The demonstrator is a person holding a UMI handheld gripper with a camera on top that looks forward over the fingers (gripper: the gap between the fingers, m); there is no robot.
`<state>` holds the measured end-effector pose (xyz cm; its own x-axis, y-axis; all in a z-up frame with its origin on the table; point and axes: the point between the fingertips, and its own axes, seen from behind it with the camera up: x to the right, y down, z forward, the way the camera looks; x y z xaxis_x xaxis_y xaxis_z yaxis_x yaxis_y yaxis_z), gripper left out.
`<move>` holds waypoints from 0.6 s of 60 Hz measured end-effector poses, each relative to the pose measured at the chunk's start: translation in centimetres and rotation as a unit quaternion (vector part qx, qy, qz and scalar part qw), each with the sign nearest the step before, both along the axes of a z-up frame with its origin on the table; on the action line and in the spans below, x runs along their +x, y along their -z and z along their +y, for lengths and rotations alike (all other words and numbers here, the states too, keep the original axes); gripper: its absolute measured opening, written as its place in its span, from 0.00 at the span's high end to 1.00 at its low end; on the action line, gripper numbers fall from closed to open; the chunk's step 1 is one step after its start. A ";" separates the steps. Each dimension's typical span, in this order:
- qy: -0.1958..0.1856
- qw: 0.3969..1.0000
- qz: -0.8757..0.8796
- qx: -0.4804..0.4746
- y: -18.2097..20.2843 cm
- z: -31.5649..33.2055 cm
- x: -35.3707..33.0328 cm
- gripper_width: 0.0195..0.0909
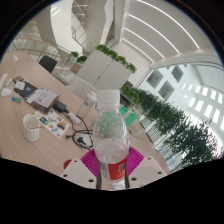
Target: Pour water
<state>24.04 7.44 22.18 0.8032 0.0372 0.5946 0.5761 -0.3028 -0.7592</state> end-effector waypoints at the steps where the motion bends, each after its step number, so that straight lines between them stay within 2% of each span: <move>1: -0.007 0.999 -0.033 -0.001 0.3 1.0 -1.3 0.84; 4: -0.032 0.990 -0.136 -0.019 0.2 2.7 -4.0 0.84; 10: -0.087 0.939 -0.331 -0.042 2.4 6.0 -9.0 0.84; 19: -0.148 0.800 -0.580 -0.035 2.6 8.5 -12.9 0.84; 25: -0.196 0.720 -0.665 -0.046 5.2 9.7 -15.5 0.84; 26: -0.202 0.709 -0.673 -0.051 4.6 9.0 -15.6 0.84; 36: -0.187 0.673 -0.712 -0.072 4.6 10.2 -15.4 0.84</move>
